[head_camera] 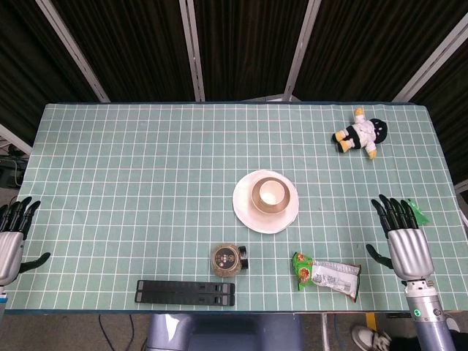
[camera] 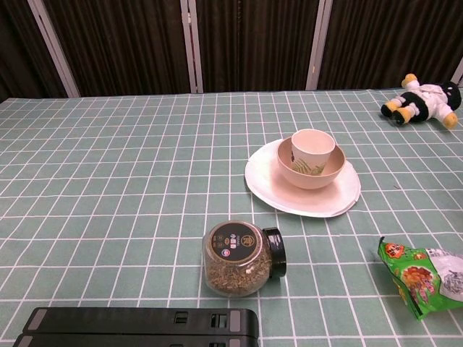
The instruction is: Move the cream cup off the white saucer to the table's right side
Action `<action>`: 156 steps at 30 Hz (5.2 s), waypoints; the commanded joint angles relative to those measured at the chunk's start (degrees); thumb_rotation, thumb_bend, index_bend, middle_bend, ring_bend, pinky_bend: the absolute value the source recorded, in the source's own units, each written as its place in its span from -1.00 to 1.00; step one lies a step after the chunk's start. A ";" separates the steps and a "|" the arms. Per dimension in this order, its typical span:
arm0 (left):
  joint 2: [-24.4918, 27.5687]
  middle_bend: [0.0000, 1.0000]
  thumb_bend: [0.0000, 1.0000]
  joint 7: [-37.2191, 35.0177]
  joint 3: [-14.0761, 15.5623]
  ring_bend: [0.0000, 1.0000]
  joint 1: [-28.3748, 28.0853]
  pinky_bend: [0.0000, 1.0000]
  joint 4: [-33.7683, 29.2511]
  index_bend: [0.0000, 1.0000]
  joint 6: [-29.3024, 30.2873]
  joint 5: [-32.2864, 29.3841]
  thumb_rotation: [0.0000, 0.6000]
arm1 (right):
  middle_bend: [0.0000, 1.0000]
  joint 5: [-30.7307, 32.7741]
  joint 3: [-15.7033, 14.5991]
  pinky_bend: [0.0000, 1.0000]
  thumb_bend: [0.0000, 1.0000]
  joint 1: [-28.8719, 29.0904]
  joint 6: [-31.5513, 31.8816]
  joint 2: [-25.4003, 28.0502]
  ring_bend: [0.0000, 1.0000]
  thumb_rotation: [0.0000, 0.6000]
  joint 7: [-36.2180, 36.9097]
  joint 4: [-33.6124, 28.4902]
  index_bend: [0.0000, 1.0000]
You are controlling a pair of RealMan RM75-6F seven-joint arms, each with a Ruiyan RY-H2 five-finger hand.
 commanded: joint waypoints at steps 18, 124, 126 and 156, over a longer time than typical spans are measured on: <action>0.31 -1.00 -1.00 -0.98 -0.44 -1.00 0.01 -1.00 -0.11 -1.00 0.10 -0.44 1.00 | -1.00 -1.58 0.99 -1.00 -0.73 3.04 -2.47 -0.76 -1.00 1.00 -1.57 -3.45 -0.95; 0.63 -1.00 -1.00 -0.32 -0.31 -1.00 -1.00 -1.00 -1.52 -1.00 -0.44 0.16 1.00 | -1.00 24.45 9.07 -1.00 -0.07 14.24 -17.56 -14.97 -1.00 1.00 4.07 17.08 0.16; 0.65 -1.00 -1.00 -0.36 -0.32 -1.00 -0.97 -1.00 -1.49 -1.00 -0.40 0.14 1.00 | -1.00 24.35 8.89 -1.00 -0.07 14.07 -17.67 -15.33 -1.00 1.00 4.33 17.85 0.16; 0.65 -1.00 -1.00 -0.68 -0.28 -1.00 -0.87 -1.00 -1.30 -1.00 -0.09 0.41 1.00 | -1.00 18.77 4.49 -1.00 -0.52 8.55 -14.13 -5.98 -1.00 1.00 0.18 5.91 -0.94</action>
